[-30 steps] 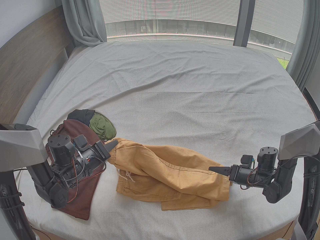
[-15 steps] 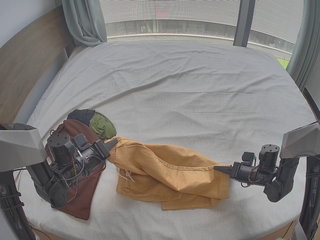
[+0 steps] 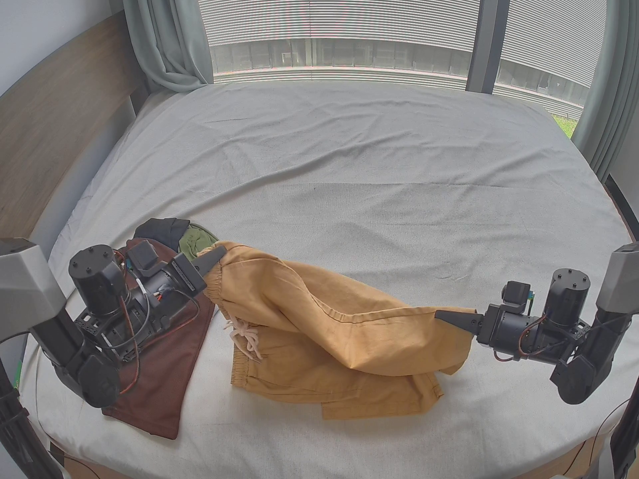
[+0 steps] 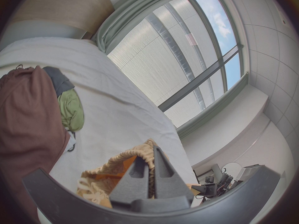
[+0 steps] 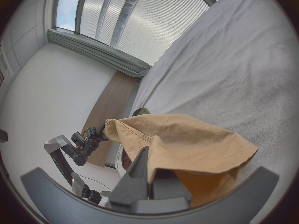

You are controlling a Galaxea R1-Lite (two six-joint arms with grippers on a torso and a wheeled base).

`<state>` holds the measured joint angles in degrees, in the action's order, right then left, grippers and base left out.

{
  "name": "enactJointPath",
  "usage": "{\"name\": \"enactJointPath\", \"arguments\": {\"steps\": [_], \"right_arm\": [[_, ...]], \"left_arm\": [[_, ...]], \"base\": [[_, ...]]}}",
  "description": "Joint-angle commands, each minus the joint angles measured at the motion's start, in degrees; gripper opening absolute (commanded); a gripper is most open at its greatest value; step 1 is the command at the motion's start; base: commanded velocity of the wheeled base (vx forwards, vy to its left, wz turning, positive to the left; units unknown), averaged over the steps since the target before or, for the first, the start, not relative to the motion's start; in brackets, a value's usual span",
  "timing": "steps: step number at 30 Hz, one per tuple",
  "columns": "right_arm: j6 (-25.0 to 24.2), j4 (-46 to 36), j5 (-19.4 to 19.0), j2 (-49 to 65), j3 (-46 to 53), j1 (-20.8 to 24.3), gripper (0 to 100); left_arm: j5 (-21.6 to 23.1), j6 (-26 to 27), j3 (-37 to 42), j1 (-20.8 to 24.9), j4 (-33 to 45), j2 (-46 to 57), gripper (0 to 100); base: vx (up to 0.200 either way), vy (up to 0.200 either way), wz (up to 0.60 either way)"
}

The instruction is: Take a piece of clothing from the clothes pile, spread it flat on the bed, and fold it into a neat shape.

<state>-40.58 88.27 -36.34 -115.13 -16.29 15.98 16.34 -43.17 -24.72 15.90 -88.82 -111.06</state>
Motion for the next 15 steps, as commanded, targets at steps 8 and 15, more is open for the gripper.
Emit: {"name": "enactJointPath", "arguments": {"steps": [8,15], "right_arm": [[-0.37,-0.03,0.13,11.94,1.17,2.3,0],[-0.37,-0.03,0.13,13.09,0.29,2.12,0]], "left_arm": [[2.91,0.19,1.43,0.1,0.05,12.0,0],[2.91,0.19,1.43,0.1,0.05,9.98,0]], "base": [[0.0,0.0,0.0],[0.0,0.0,0.0]]}}
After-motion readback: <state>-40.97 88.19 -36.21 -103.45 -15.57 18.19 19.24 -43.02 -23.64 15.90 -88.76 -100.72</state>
